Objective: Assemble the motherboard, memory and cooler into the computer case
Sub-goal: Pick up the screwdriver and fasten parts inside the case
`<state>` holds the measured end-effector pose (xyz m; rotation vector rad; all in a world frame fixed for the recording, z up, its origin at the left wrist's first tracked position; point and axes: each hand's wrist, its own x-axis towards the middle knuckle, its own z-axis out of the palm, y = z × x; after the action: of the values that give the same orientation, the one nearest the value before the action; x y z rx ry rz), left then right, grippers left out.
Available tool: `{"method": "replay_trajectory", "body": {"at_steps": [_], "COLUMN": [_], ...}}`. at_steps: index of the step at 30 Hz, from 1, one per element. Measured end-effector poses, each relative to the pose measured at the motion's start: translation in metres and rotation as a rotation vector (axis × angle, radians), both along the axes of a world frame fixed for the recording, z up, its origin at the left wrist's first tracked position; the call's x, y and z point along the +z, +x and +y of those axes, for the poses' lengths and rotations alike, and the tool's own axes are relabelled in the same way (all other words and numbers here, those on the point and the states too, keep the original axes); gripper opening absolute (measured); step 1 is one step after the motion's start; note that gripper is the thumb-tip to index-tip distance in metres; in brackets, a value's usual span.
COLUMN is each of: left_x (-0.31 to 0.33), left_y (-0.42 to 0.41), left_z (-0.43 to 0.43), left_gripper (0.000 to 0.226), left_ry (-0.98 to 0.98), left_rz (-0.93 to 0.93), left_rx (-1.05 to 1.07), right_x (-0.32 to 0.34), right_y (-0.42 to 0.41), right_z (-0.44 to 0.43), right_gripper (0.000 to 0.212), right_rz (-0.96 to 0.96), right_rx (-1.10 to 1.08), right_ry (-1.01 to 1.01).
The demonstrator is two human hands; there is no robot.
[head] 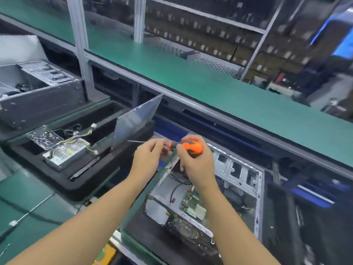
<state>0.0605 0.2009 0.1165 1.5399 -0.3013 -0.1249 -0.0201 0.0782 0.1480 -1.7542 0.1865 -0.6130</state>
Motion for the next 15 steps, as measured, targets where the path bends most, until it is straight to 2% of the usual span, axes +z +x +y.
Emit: {"method": "replay_trajectory", "body": {"at_steps": [5, 7, 11, 15], "left_x": [0.028, 0.038, 0.059, 0.067], "left_y": [0.008, 0.013, 0.006, -0.018], "left_z": [-0.020, -0.029, -0.057, -0.091], "left_gripper": [0.012, 0.013, 0.013, 0.015], "left_ry": [0.391, 0.419, 0.257, 0.159], "left_rz": [-0.652, -0.814, -0.896, -0.826], "left_rx": [-0.094, -0.091, -0.264, -0.452], "right_x": [0.040, 0.054, 0.078, 0.098], "right_y": [-0.014, -0.020, -0.036, -0.051], "right_z": [-0.017, -0.023, -0.040, -0.060], "right_gripper": [0.009, 0.011, 0.010, 0.012], "right_rz": [-0.242, -0.312, -0.359, -0.338], "right_rx": [-0.206, -0.267, -0.237, -0.234], "right_ry": [0.037, 0.017, 0.039, -0.025]}}
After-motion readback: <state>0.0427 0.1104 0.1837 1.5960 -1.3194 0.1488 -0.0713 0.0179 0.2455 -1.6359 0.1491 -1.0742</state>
